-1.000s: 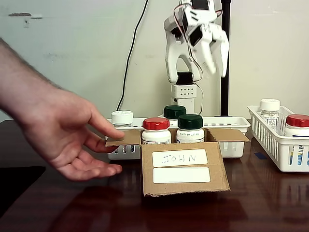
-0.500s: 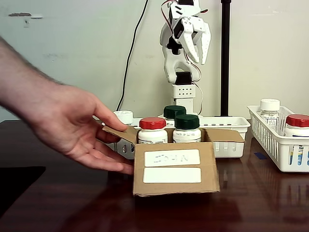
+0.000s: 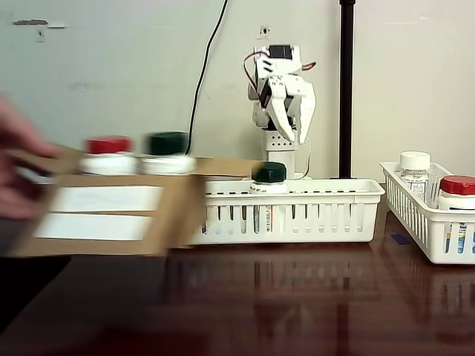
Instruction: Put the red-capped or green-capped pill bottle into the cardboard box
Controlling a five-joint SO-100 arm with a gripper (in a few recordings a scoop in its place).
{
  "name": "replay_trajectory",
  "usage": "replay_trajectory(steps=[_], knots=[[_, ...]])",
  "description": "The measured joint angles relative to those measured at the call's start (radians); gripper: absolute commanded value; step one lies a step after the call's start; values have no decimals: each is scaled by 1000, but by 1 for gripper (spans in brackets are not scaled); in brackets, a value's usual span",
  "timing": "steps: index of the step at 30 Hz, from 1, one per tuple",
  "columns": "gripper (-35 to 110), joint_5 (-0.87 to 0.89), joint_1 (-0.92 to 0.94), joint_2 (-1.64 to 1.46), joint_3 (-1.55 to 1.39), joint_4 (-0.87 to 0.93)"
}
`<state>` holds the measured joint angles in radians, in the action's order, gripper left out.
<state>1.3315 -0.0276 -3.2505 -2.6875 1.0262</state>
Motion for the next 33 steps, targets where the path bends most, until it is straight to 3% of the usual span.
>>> replay_trajectory(steps=[13, 20, 24, 33], knots=[[2, 31, -9, -98, -265, -40], [2, -69, -80, -98, -273, 41], [2, -23, -133, -98, -273, 95], [2, -235, -190, -98, -273, 103]])
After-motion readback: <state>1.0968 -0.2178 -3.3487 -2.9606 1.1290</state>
